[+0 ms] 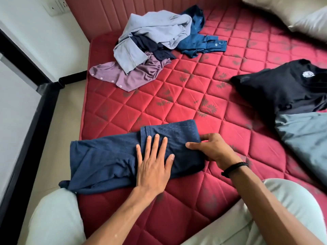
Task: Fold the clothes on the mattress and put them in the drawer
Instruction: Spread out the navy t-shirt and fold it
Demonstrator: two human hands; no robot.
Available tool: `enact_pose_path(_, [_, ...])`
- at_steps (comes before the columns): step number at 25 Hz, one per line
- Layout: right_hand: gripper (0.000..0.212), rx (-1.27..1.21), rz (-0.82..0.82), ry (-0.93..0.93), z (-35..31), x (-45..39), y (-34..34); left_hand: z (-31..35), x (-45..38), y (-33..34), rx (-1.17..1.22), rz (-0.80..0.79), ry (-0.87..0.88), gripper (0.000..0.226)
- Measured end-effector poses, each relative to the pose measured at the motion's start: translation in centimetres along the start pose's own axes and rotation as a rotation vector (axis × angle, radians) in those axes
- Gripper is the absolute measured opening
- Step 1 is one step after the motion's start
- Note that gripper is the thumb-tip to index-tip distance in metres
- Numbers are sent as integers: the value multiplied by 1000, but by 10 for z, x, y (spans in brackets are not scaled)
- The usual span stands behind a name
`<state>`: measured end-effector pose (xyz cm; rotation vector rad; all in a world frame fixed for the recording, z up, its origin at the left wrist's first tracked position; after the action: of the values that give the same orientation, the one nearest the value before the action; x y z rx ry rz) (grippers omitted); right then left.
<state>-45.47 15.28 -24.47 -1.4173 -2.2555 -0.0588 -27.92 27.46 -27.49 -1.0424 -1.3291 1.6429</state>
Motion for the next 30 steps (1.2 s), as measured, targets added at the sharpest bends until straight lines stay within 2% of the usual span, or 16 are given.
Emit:
enact_pose_path(4, [15,-209,83,-2,-10,-10,-20,23,-6,0,-1,27,-55,66])
enact_pose_path(8, [11,-465,355,-14,-12,-9,-83,106,-21,17,110,-55,-20,76])
enact_pose_path(9, [20,-545,419,5,-8,-5,-101,133,-25,21,175,-116,3,80])
enact_pose_path(11, [59,-667,488,16,5,-3,-133,183,-29,24,283,-217,66,89])
enact_pose_path(12, [70,-682,514,-3,8,-3,-143,200,-34,25,342,-272,92,89])
enact_pose_path(13, [68,-690,536,-54,6,-2,-149,210,-36,13,398,-335,99,82])
enact_pose_path(15, [36,-656,525,-211,-12,7,-142,208,-45,-8,562,-425,26,72])
enact_pose_path(17, [12,-529,435,-364,-34,22,-116,175,-48,-39,1042,-473,-231,73])
enact_pose_path(19, [14,-351,206,-456,-56,37,-67,131,-50,-57,1562,-613,-486,76])
enact_pose_path(20, [21,-245,45,-474,-61,43,-37,107,-48,-62,1707,-663,-566,77])
enact_pose_path(22, [30,-103,-181,-504,-67,53,17,51,-40,-61,1706,-580,-639,63])
enact_pose_path(23, [28,-49,-153,-556,-68,53,32,25,-36,-63,1667,-495,-687,47])
enact_pose_path(25, [28,305,156,-776,-68,47,40,-19,-30,-53,1642,-365,-790,29])
enact_pose_path(26, [35,539,255,-888,-66,44,47,-37,-29,-47,1632,-353,-820,29])
enact_pose_path(27, [45,715,251,-933,-59,38,54,-48,-28,-43,1620,-367,-843,29])
enact_pose_path(30, [67,1108,46,-731,-17,18,82,-71,-24,-30,1582,-365,-860,25])
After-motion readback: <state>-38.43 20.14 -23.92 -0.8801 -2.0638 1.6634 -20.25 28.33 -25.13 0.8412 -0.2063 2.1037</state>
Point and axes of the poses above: each hand's wrist, its own x-axis away from the middle knuckle, its own y-axis out of the palm, z = x × y, the point moved 5 cm from there along -x, towards the middle knuckle, and after that the axes turned 7 degrees about -y, right-handed, at the moved point
